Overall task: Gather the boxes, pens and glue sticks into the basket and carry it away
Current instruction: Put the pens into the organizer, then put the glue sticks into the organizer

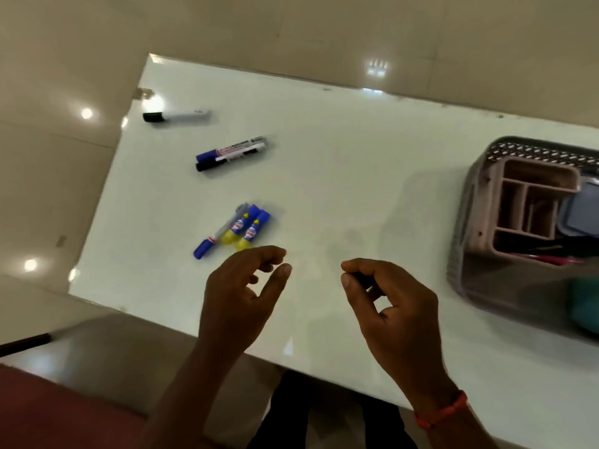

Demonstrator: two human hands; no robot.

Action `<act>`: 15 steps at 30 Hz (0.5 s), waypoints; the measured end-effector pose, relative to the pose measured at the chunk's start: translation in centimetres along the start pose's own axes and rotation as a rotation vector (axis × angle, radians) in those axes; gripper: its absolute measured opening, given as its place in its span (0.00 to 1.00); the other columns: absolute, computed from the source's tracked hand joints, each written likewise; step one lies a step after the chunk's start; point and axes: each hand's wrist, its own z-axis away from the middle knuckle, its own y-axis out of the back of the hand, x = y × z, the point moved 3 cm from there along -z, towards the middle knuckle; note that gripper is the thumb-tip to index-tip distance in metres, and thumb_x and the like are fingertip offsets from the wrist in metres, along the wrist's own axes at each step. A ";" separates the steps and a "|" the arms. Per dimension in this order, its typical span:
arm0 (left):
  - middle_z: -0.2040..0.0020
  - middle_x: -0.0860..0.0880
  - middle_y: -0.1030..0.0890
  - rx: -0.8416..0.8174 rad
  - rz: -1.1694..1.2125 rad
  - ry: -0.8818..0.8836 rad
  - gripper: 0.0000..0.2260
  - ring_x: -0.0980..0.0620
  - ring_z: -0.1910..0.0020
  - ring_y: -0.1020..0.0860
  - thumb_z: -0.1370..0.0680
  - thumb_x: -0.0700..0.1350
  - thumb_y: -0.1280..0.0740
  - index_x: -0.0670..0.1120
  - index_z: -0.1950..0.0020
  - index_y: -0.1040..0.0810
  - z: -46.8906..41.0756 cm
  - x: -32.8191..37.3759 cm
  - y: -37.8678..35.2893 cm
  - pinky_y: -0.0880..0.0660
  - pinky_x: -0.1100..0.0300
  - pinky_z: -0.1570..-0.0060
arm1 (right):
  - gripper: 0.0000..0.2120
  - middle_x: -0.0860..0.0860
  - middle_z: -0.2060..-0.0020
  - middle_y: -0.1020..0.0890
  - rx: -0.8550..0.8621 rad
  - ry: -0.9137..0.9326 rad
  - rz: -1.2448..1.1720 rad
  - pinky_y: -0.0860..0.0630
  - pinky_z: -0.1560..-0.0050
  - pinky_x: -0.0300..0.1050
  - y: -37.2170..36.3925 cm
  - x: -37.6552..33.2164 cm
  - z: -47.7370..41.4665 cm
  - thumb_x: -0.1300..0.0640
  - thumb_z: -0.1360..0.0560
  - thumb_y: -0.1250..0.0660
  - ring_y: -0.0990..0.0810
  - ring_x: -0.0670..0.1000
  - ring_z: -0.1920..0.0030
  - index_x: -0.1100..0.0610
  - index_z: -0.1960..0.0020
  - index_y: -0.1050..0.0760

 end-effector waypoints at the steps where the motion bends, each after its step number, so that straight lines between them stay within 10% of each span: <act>1: 0.50 0.61 0.17 -0.004 -0.023 0.031 0.08 0.58 0.53 0.19 0.24 0.51 0.28 0.54 0.45 0.19 -0.2 -1.2 0.9 0.22 0.61 0.60 | 0.06 0.42 0.56 0.17 -0.034 -0.008 0.004 0.21 0.61 0.41 -1.2 -0.4 -0.4 0.55 0.23 0.31 0.18 0.45 0.56 0.54 0.48 0.17; 11: 0.42 0.51 0.19 -0.118 -0.417 0.049 0.18 0.47 0.48 0.20 0.25 0.48 0.26 0.50 0.36 0.23 -2.7 -8.4 2.0 0.22 0.54 0.59 | 0.31 0.49 0.26 0.37 -0.491 -0.091 0.546 0.24 0.44 0.44 -13.4 -0.5 -4.6 0.42 0.23 0.33 0.34 0.50 0.30 0.46 0.24 0.38; 15: 0.39 0.50 0.20 -0.141 -0.490 -0.023 0.20 0.45 0.50 0.19 0.28 0.45 0.24 0.49 0.37 0.22 -3.7 -9.6 1.1 0.21 0.52 0.63 | 0.24 0.53 0.29 0.32 -0.453 0.050 0.616 0.20 0.48 0.48 -16.8 0.4 -5.5 0.51 0.24 0.29 0.29 0.54 0.34 0.48 0.29 0.29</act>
